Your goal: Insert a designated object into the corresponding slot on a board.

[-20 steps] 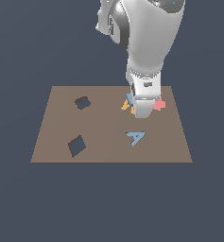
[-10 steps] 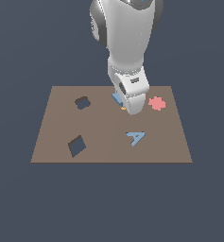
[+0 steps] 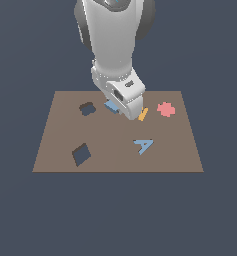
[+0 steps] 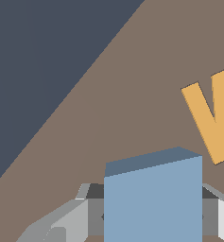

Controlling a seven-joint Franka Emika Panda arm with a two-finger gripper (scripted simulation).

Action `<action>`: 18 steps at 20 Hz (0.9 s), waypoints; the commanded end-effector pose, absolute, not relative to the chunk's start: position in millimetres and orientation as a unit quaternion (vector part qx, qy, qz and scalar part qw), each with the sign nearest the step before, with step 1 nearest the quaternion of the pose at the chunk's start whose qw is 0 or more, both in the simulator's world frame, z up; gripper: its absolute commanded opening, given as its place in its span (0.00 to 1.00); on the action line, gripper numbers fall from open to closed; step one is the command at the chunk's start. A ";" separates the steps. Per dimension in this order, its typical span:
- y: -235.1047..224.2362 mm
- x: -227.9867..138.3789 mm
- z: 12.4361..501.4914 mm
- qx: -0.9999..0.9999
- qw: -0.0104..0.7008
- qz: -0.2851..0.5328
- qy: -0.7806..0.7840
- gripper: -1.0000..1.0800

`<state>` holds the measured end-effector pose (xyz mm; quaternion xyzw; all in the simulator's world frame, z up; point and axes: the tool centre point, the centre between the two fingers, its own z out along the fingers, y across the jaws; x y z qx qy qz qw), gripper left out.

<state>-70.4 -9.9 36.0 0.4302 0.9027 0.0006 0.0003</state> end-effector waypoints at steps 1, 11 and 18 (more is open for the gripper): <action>-21.2 -66.5 36.4 0.395 0.001 0.001 0.919 0.00; -62.4 -41.9 37.5 0.251 0.001 0.001 0.968 0.00; -86.4 -16.9 38.3 0.145 0.001 0.001 0.989 0.00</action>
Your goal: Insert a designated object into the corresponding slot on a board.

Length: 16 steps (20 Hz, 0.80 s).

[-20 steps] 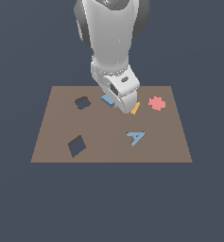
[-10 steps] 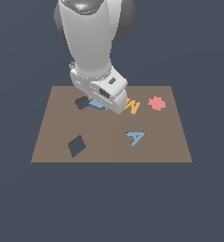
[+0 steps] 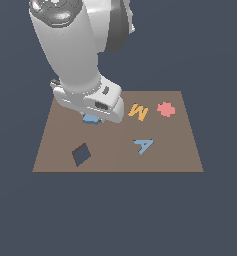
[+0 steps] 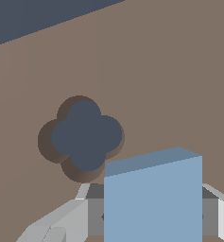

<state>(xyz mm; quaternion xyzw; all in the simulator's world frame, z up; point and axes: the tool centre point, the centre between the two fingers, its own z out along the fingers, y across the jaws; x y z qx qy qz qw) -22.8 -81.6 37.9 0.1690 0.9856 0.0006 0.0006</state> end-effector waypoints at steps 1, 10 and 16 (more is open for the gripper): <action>-89.3 -12.8 38.4 0.129 0.001 0.001 0.992 0.00; -109.4 28.1 39.1 -0.015 0.000 0.001 1.000 0.00; -114.5 54.4 39.5 -0.100 0.000 0.001 0.995 0.00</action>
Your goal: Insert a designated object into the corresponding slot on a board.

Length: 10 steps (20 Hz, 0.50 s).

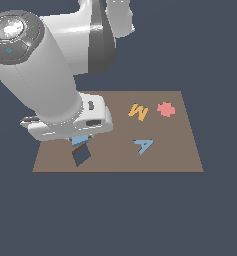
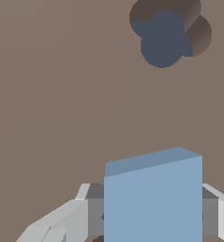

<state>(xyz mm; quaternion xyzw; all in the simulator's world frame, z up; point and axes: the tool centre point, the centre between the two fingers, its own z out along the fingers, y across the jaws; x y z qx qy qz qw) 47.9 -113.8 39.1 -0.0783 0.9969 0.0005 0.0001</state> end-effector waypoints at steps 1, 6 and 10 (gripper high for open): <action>-114.8 58.3 39.5 -0.112 0.000 0.001 0.994 0.00; -114.7 75.0 39.7 -0.163 0.000 0.001 0.987 0.00; -113.5 85.2 39.9 -0.195 0.000 0.000 0.981 0.00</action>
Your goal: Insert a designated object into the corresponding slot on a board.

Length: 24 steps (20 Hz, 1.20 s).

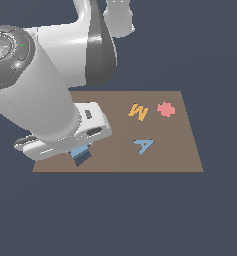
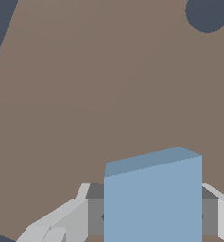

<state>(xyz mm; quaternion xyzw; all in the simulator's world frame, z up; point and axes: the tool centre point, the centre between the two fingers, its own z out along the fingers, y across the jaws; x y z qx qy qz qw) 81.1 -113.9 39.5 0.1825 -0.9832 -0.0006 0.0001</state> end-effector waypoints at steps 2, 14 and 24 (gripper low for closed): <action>-112.7 89.3 40.0 0.207 0.000 0.000 -0.978 0.00; -110.1 98.3 40.3 0.234 0.000 0.000 -0.972 0.00; -110.2 98.4 30.1 0.234 -0.001 0.000 -0.972 0.96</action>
